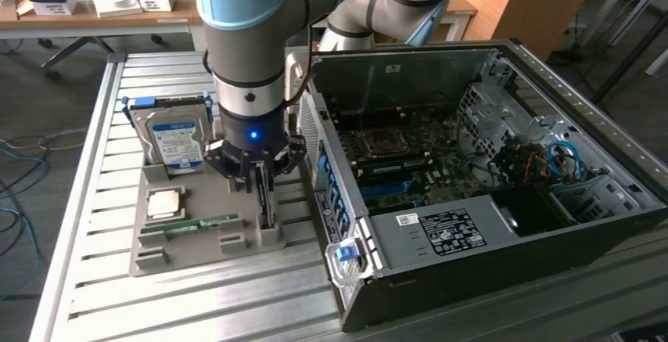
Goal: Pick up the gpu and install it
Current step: 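Pick up the gpu and move the gpu toward the slot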
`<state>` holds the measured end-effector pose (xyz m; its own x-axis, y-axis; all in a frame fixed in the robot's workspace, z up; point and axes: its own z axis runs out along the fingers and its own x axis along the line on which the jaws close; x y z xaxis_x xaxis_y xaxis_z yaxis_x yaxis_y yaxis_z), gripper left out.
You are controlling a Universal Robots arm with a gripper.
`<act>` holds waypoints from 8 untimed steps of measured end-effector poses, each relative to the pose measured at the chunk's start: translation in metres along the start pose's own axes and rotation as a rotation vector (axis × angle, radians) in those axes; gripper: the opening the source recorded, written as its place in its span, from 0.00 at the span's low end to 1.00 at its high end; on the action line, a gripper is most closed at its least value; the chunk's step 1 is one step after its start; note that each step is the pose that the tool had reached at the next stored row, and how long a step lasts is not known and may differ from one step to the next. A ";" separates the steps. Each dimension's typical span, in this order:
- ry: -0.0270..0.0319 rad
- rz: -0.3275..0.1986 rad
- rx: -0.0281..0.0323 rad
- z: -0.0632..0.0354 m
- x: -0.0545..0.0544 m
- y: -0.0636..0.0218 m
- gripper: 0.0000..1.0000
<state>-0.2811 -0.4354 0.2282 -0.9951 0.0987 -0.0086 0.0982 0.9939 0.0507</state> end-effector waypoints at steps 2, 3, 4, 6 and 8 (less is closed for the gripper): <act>-0.0003 0.000 -0.0003 0.0002 -0.001 0.0000 0.39; -0.0001 0.000 -0.0002 0.0001 -0.001 0.0000 0.39; -0.0001 0.000 -0.0001 0.0001 -0.001 0.0000 0.39; 0.0000 0.000 0.0000 0.0000 -0.001 0.0000 0.39; -0.0001 0.000 0.0000 0.0000 -0.001 0.0000 0.39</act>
<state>-0.2801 -0.4355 0.2282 -0.9951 0.0987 -0.0086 0.0982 0.9939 0.0507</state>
